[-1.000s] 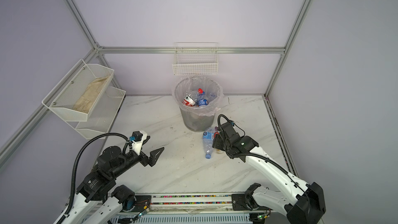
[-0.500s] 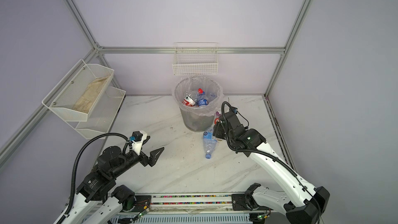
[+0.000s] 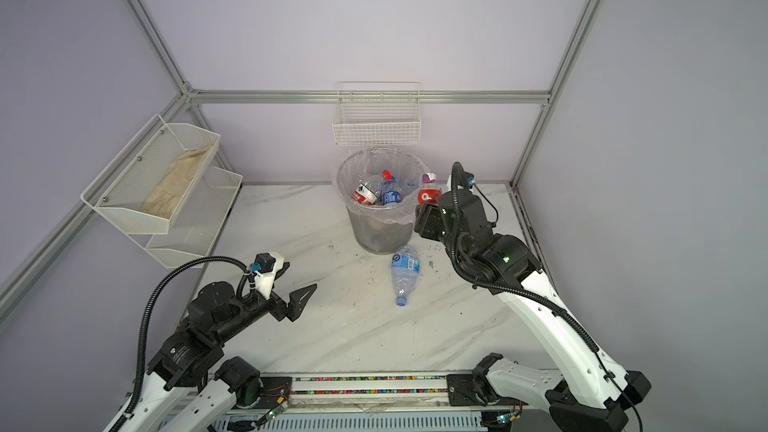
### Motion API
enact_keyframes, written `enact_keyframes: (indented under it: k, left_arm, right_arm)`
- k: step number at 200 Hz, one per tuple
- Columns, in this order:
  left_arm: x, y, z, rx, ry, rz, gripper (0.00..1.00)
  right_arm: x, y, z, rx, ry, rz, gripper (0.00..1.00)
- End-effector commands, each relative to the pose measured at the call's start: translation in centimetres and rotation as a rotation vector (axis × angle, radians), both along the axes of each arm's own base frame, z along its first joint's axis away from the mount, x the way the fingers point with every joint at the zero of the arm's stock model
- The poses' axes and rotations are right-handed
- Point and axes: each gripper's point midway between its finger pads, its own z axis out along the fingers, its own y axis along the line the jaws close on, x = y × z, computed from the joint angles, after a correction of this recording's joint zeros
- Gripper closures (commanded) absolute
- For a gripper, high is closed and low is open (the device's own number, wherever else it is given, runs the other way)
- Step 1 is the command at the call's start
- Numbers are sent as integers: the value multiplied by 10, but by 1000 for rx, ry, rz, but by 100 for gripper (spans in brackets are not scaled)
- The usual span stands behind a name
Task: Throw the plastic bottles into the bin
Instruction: 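Lift the purple-capped bottle with the right gripper over the wastebasket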
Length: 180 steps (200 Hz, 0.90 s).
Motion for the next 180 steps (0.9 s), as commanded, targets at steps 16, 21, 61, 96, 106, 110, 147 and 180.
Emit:
enact_keyframes:
  k: [16,21,61,96,106,110,147,180]
  left_arm:
    - [2,0,-7,-12,23,12,0]
    - [2,0,-7,-12,22,11,0]
    - [2,0,-7,-10,23,11,0]
    - [2,0,-8,-9,23,12,0]
    - [2,0,-8,-8,24,12,0]
    - [2,0,-8,-8,25,11,0]
    - [2,-1,-8,-8,26,10,0]
    - [2,0,-9,-7,26,13,0]
  right_arm:
    - [3,-2,44,8,-110,0,78]
    - [3,-1,50,15,-125,4,78]
    - [6,3,82,30,-187,23,79]
    - [3,6,106,55,-237,49,80]
    - [3,6,113,60,-250,53,80]
    - [3,6,116,61,-255,53,80]
    - [-3,1,141,84,-322,49,81]
    - [-8,-4,154,102,-358,41,81]
